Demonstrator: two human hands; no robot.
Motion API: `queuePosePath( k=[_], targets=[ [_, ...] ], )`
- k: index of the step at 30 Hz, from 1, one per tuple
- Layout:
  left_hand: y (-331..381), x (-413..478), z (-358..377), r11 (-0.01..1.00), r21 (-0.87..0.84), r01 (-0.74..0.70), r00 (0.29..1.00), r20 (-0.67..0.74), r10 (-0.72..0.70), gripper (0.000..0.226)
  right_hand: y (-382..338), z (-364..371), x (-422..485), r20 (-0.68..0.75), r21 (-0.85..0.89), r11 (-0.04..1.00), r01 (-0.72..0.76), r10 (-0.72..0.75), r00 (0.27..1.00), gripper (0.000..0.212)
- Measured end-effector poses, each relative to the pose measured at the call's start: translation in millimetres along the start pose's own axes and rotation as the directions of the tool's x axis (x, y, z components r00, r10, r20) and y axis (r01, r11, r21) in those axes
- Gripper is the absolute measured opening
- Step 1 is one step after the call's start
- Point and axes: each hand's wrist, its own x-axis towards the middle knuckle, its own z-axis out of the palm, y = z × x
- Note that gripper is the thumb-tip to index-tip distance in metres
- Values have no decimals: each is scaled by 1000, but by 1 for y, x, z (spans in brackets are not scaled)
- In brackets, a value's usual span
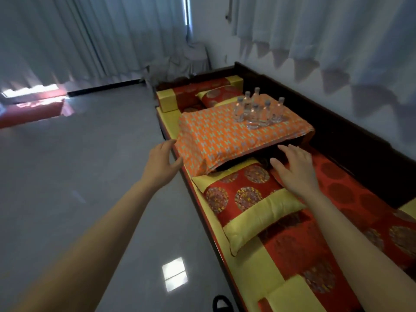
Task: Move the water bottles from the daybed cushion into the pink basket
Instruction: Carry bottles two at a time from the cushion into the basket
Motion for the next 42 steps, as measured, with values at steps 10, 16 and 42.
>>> queuePosePath(
  k=[10, 16, 42],
  targets=[
    [-96, 134, -5, 996, -2, 84, 996, -36, -84, 57, -50, 91, 156, 105, 27, 999, 25, -28, 994, 56],
    [-152, 222, 8, 997, 16, 69, 997, 43, -70, 55, -82, 154, 230, 127, 0, 1000, -27, 27, 992, 55],
    [-183, 629, 218, 883, -163, -440, 685, 575, 447, 88, -22, 280, 440, -142, 26, 781, -624, 621, 771, 58]
  ],
)
